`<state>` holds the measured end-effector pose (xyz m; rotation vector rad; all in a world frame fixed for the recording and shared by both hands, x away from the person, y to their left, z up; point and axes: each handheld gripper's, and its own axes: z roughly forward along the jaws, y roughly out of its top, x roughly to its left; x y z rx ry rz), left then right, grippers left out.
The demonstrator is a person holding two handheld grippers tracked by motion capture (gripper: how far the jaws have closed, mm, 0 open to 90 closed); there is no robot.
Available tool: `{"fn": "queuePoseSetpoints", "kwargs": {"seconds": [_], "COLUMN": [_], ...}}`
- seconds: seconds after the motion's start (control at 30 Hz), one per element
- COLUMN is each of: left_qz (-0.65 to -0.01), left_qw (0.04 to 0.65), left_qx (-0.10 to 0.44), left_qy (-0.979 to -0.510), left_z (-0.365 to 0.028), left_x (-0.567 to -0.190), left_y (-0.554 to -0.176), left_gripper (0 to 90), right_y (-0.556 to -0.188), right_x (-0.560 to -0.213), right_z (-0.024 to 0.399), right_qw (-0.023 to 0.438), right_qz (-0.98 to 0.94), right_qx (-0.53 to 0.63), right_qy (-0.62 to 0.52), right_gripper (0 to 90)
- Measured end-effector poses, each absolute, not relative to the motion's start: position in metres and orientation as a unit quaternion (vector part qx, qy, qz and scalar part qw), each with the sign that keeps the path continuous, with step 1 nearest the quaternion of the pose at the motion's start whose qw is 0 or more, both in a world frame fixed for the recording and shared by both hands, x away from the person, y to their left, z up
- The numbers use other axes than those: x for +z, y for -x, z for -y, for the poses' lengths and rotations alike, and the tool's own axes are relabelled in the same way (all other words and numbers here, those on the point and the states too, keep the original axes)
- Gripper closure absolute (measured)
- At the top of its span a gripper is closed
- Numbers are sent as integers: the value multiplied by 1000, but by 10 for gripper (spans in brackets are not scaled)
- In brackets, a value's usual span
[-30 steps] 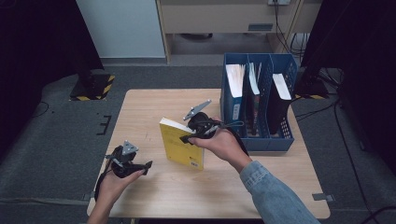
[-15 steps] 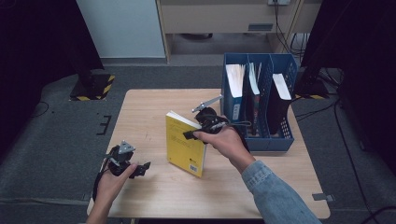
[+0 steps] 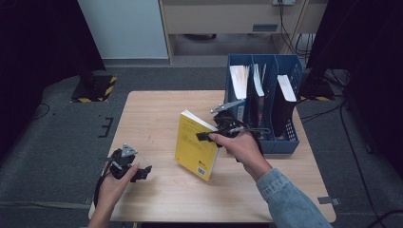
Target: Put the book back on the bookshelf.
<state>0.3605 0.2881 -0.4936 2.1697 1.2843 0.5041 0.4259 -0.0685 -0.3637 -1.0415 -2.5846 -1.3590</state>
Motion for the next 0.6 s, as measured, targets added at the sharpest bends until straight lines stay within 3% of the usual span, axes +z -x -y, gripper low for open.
{"fn": "queuePoseSetpoints", "kwargs": {"seconds": [0.6], "left_qz": [-475], "left_qw": [272], "left_qx": [187], "left_qy": [-816], "left_z": [-284], "left_x": [-498], "left_y": [-360], "left_gripper": [58], "right_y": [-412], "right_x": [-366], "right_z": [90], "right_qw": [26], "right_qz": [824], "right_qx": [-453], "right_qy": [339], "right_gripper": [741]}}
